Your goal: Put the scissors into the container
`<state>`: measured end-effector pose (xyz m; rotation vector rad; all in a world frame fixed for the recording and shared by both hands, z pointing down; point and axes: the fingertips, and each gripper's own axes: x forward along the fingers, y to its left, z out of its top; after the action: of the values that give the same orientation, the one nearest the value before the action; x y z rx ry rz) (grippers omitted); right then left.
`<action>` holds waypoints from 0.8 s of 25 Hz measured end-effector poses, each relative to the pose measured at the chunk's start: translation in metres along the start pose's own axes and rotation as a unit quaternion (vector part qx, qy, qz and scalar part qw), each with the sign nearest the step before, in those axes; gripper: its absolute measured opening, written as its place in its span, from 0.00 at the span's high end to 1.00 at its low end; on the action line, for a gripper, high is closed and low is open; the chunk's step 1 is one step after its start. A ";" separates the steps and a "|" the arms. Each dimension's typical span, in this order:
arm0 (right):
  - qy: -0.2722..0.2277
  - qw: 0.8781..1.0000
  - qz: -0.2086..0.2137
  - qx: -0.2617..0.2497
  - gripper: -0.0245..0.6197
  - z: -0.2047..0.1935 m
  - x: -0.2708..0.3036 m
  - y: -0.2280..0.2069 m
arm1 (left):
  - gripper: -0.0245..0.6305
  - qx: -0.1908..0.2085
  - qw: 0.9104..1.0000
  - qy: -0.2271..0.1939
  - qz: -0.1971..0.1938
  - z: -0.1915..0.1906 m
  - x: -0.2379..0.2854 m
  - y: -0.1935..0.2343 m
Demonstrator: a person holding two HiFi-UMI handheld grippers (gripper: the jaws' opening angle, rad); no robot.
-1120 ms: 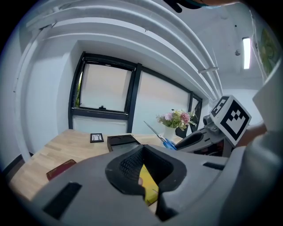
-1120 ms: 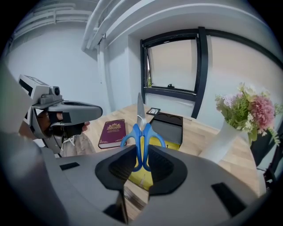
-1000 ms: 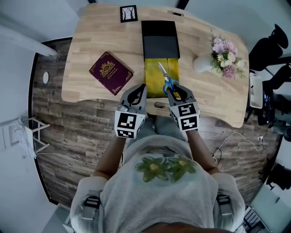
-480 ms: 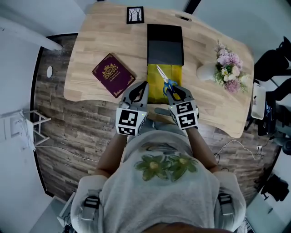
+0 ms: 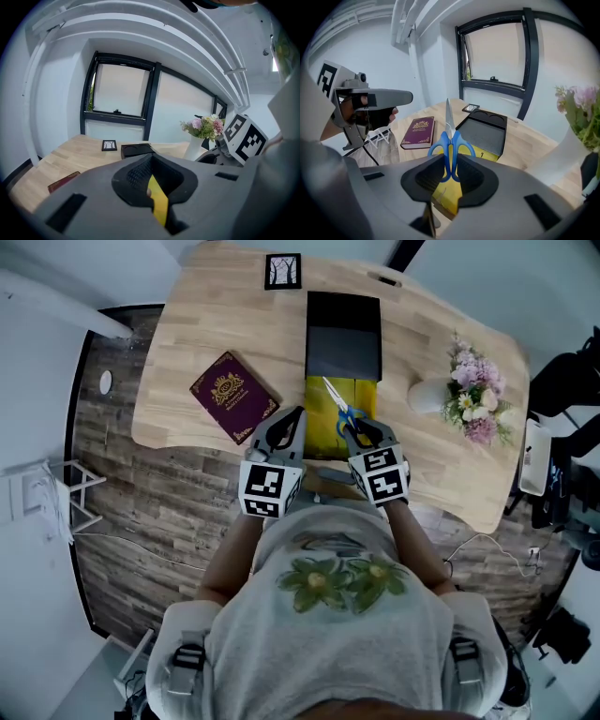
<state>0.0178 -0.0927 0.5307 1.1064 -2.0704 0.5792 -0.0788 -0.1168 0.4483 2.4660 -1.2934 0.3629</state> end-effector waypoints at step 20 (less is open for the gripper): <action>0.027 0.999 0.016 0.004 0.84 -0.014 0.015 -0.008 | 0.95 0.004 1.000 0.015 0.010 -0.007 0.009 -0.005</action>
<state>0.0240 -0.0952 0.5516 1.0520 -2.0447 0.6268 -0.0703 -0.1179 0.4574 2.4475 -1.3077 0.4088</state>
